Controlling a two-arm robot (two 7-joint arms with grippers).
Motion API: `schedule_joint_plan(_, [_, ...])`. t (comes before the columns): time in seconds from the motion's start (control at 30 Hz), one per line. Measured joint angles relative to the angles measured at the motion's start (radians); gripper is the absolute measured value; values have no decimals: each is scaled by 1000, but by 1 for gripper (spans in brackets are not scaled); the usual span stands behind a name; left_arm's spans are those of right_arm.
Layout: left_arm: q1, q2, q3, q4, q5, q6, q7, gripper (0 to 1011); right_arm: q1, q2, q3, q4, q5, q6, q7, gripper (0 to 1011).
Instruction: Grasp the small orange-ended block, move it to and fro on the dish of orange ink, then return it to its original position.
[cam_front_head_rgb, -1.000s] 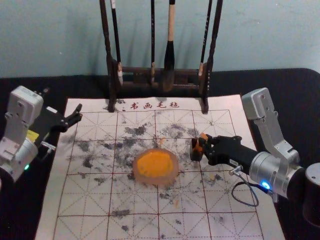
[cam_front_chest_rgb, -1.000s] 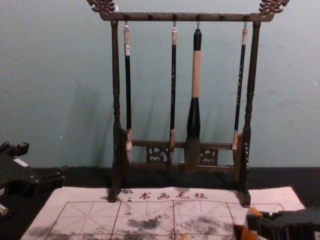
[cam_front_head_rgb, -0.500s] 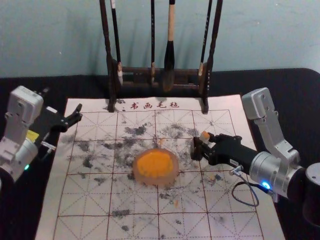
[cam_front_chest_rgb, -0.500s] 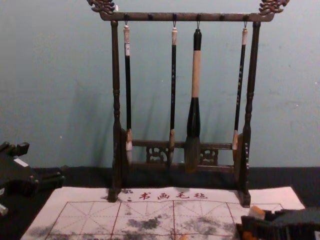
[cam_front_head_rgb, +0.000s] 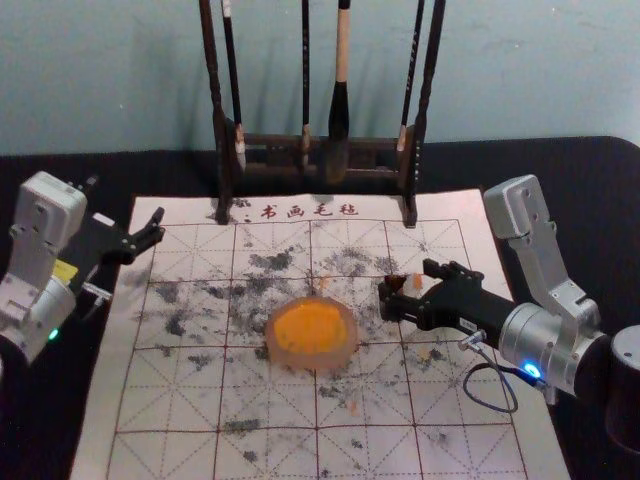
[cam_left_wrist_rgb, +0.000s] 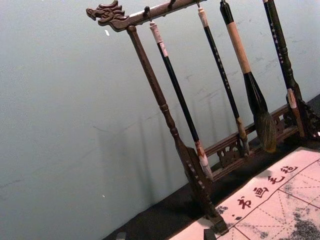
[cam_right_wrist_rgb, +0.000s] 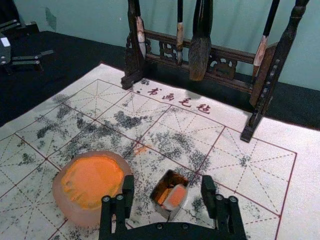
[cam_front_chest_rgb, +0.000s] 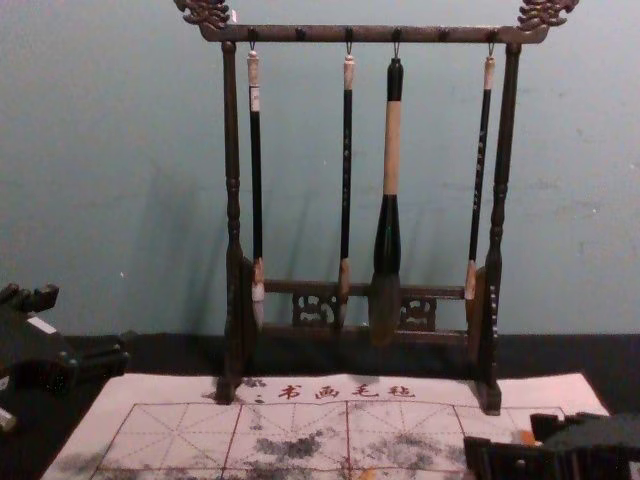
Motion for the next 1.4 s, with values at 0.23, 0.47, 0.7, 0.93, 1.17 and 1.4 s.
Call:
schedule_joint_plan(0.23, [0, 0, 0, 0, 0, 0, 0, 1001, 0, 0, 0, 0, 0, 0, 0, 992])
schedule_joint_plan(0.47, [0, 0, 0, 0, 0, 0, 0, 1001, -3, -1, 10, -16, 2, -24, 4, 1003])
schedule_joint_plan(0.7, [0, 0, 0, 0, 0, 0, 0, 1001, -26, -19, 78, -78, 22, -160, -13, 1002])
schedule_joint_plan(0.93, [0, 0, 0, 0, 0, 0, 0, 1001, -46, -54, 106, -7, -120, -373, -120, 1002])
schedule_joint_plan(1.17, [0, 0, 0, 0, 0, 0, 0, 1001, -47, -74, 102, 137, -227, -473, -174, 1002])
schedule_joint_plan(1.4, [0, 0, 0, 0, 0, 0, 0, 1001, -49, -90, 107, 206, -257, -497, -177, 1002])
